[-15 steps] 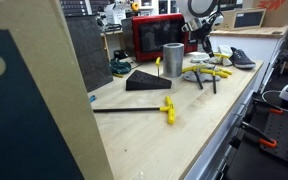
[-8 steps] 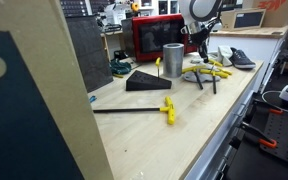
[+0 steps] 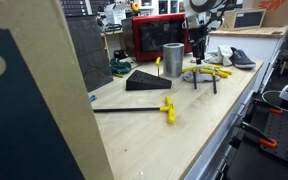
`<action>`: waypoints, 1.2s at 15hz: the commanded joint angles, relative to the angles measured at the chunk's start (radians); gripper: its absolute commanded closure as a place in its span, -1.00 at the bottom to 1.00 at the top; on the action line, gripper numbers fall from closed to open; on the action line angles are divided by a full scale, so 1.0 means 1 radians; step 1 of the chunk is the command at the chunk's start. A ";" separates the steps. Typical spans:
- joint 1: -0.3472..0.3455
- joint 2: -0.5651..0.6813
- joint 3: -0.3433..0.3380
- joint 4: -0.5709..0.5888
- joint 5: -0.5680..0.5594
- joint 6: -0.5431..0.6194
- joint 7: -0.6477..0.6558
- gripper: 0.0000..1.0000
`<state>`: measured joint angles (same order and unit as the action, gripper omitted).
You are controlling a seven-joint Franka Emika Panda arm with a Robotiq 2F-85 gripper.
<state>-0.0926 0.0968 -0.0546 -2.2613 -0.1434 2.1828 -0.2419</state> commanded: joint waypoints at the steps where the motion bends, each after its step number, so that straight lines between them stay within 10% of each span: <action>1: -0.021 -0.164 -0.023 -0.060 0.129 -0.093 -0.014 -0.99; 7: -0.074 -0.293 -0.112 -0.093 0.113 -0.214 0.060 -1.00; 18: -0.100 -0.216 -0.126 -0.222 0.199 0.199 0.458 -1.00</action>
<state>-0.1957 -0.1253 -0.1985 -2.4600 0.0260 2.3366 0.1170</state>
